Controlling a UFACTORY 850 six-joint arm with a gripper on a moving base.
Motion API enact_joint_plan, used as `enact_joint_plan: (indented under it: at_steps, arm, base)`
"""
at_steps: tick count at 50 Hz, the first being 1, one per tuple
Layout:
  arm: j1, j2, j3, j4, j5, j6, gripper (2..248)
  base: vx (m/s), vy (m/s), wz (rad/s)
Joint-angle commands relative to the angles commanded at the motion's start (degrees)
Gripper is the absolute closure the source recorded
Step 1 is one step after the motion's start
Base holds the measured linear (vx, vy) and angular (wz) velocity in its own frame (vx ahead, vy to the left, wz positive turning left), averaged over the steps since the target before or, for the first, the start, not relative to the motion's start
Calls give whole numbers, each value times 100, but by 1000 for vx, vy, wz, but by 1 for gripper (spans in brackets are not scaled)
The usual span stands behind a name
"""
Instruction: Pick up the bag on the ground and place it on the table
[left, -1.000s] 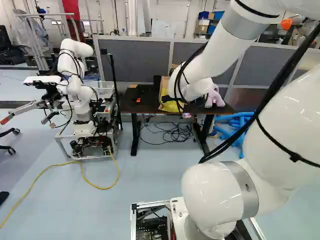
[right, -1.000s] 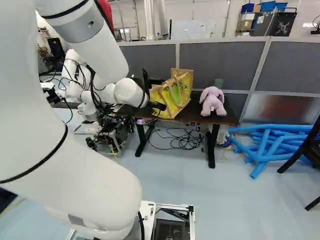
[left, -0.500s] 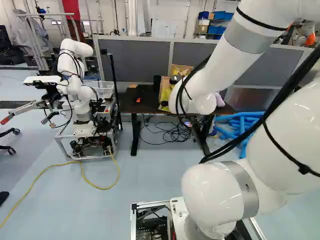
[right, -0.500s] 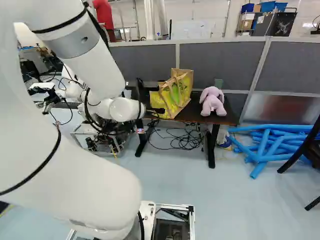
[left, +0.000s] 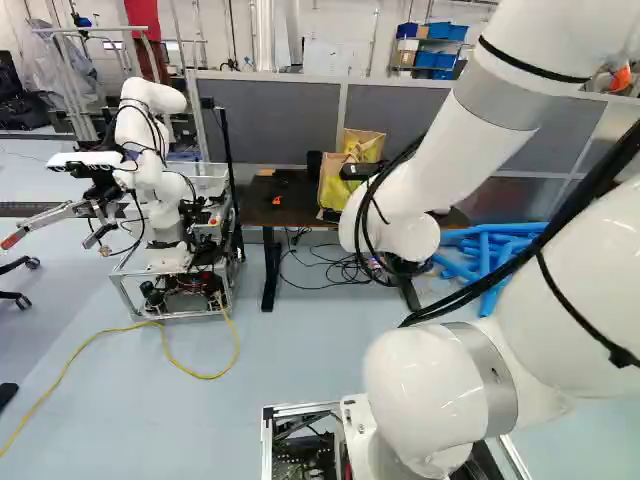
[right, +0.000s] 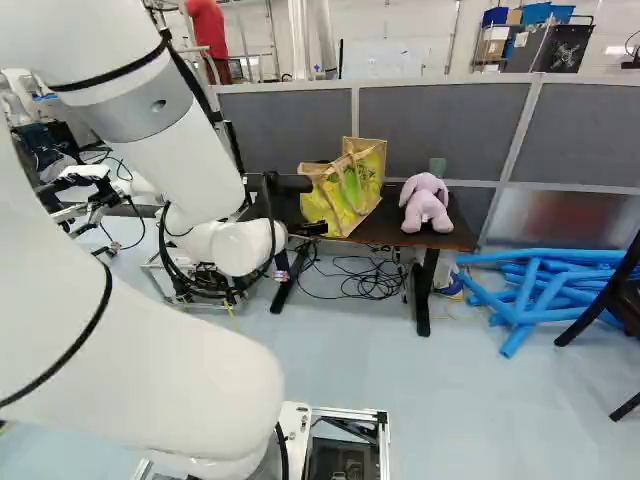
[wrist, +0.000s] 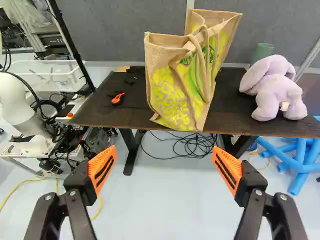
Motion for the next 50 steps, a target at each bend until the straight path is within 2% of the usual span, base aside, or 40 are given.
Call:
enact_joint_plan:
  at_steps: [24, 50]
  arm:
    - [24, 137, 379, 22, 603, -106, 3]
    - [33, 187, 519, 30, 825, -145, 3]
  base:
    - [0, 0, 0]
    - [0, 0, 0]
